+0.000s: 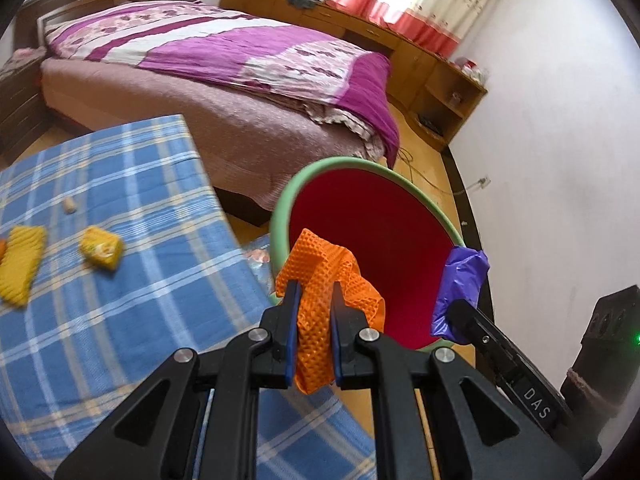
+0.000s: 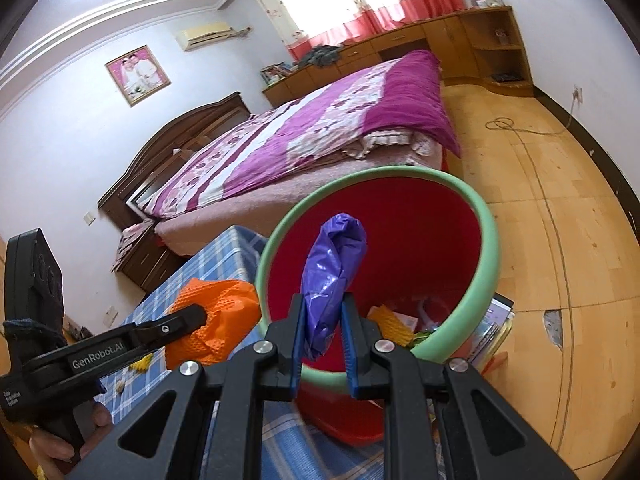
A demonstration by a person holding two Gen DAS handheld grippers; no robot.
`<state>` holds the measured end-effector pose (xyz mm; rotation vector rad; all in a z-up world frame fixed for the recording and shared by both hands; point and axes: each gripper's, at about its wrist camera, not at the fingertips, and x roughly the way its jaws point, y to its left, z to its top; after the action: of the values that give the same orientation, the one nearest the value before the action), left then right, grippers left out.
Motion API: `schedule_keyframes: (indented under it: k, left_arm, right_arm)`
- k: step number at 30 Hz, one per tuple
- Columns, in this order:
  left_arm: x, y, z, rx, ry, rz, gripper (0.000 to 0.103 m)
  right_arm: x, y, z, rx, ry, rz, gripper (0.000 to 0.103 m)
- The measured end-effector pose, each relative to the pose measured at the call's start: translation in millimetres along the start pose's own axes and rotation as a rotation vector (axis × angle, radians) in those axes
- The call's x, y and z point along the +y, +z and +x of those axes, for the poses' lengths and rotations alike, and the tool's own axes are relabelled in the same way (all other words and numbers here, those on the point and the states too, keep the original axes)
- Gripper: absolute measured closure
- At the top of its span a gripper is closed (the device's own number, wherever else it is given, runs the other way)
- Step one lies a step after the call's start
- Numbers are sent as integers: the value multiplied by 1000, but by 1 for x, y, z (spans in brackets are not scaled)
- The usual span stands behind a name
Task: Collect trash
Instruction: 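Carry both items over the red bucket and open both tools to drop them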
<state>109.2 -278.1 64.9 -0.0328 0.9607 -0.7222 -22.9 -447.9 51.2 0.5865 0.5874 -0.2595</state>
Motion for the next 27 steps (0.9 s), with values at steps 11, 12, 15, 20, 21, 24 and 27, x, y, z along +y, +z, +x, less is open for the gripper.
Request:
schedule_keyframes:
  k: [11,12,15,20,21,24,27]
  left_arm:
    - [-31,7,30,-9,15,127,85]
    - [-32,7,32,-5,12,127,82]
    - [-32,7,33,-3,20,125,73]
    - [-27,5,29,-8,31,108,72]
    - [-26,5,28,-8,32,104,72]
    - [-19,3,23,-14,38,84,72]
    - [-11,1,16,-20,46,60,72]
  right_arm:
    - [-23,7,8,-8,-19,34,80]
    - [-24,7,9,-7,-19,38,79]
    - [-28,7,11,-2,-20,49,73]
    - [-30,8,11,0,-19,58,61]
    - [-30,8,11,0,-19,58,61]
    - [-29,8,9,-3,-17,58,58]
    - [-26,8,5,-11,-15,55,56]
